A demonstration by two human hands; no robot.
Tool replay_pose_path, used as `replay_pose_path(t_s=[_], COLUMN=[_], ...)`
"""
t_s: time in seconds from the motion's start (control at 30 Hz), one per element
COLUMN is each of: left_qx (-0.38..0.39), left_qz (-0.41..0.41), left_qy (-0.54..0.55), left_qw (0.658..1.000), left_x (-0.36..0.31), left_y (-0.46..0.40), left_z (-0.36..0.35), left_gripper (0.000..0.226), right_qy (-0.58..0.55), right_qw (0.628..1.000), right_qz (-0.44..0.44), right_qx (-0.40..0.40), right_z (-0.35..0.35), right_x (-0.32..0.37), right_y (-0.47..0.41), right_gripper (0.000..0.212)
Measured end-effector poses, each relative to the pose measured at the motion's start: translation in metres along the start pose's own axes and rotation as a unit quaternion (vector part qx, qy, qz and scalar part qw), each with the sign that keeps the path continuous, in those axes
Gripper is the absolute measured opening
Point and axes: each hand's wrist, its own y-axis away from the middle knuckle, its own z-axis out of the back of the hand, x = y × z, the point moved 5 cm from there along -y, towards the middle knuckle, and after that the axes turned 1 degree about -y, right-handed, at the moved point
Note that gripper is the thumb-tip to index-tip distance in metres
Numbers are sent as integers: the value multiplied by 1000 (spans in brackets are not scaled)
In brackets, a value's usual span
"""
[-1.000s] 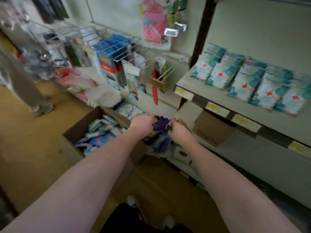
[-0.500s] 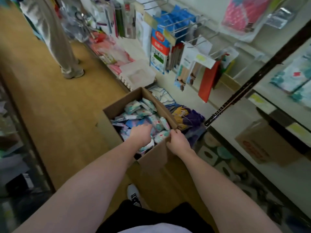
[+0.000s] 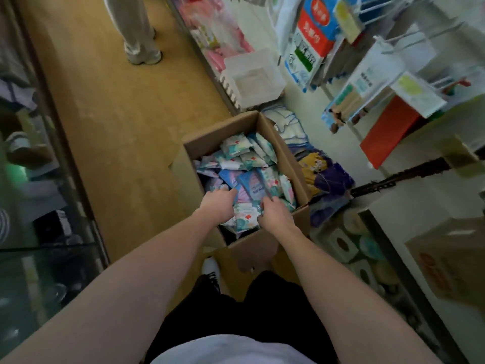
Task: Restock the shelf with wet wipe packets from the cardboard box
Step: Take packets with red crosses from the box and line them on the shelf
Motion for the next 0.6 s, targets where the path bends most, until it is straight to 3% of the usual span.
replay_pose_path(t_s=[0.27,0.4,0.6], left_qx=[65,84,110], left_qz=[91,111,142], left_qy=[50,-9,-93], left_qw=[992,990,979], left_x=[17,11,13], left_y=[-32,-48,-68], left_z=[-47,-60,-69], left_gripper=[58,61,63], right_qy=[78,112,176], right_qw=[988,974,959], right_qz=[99,145,161], right_qx=[92,131,152], right_z=[-31,-51,-63], right_x=[14,17,18], right_y=[-73,-94,-105], right_gripper=[56,73,69])
